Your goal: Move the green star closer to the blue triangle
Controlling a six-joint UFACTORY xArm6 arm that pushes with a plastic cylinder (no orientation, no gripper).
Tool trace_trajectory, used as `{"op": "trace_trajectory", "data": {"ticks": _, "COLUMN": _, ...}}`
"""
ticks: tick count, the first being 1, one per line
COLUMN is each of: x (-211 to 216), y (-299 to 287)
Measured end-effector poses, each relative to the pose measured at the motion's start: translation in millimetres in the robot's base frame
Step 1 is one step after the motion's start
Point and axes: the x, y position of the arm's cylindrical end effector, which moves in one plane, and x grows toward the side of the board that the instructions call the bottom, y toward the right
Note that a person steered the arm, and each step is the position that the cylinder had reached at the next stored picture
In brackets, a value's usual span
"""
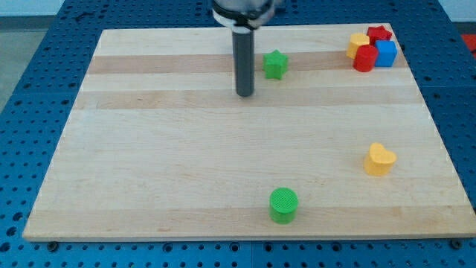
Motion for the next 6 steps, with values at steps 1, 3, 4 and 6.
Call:
{"op": "trace_trajectory", "data": {"ticks": 1, "x": 12, "y": 37}}
{"op": "trace_trajectory", "data": {"ticks": 3, "x": -24, "y": 86}}
{"op": "trace_trajectory", "data": {"ticks": 4, "x": -37, "y": 80}}
{"op": "trace_trajectory", "data": {"ticks": 6, "x": -56, "y": 41}}
